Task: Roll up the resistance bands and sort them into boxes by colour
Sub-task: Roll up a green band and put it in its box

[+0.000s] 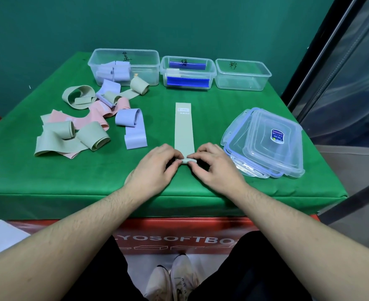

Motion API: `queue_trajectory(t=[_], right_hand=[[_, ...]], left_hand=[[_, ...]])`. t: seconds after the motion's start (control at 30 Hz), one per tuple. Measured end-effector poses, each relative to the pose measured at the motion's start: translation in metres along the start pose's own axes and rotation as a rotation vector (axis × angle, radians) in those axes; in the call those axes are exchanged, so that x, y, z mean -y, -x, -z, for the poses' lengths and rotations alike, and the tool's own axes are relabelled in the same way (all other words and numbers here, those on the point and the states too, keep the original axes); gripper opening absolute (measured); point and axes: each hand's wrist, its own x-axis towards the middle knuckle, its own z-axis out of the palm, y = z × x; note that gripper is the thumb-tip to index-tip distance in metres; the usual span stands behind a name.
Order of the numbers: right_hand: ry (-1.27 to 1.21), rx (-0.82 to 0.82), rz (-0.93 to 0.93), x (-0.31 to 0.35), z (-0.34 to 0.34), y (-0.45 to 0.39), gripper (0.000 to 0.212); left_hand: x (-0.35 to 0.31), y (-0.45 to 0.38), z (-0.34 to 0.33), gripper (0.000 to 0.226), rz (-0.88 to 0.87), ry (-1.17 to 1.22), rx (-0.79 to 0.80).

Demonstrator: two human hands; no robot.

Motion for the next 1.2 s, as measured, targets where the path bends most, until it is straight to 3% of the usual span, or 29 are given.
queue_trajectory(t=[0.4, 0.73, 1.2], right_hand=[[-0.033, -0.032, 0.024, -0.003, -0.001, -0.002, 0.018], [-0.013, -0.014, -0.002, -0.001, 0.000, 0.000, 0.030], [-0.088, -0.056, 0.010, -0.004, -0.002, -0.001, 0.020]], left_hand=[[0.000, -0.002, -0.002, 0.020, 0.069, 0.007, -0.027], [-0.001, -0.001, 0.000, 0.020, 0.033, -0.034, -0.027], [-0.001, -0.004, 0.001, 0.020, 0.010, -0.020, -0.019]])
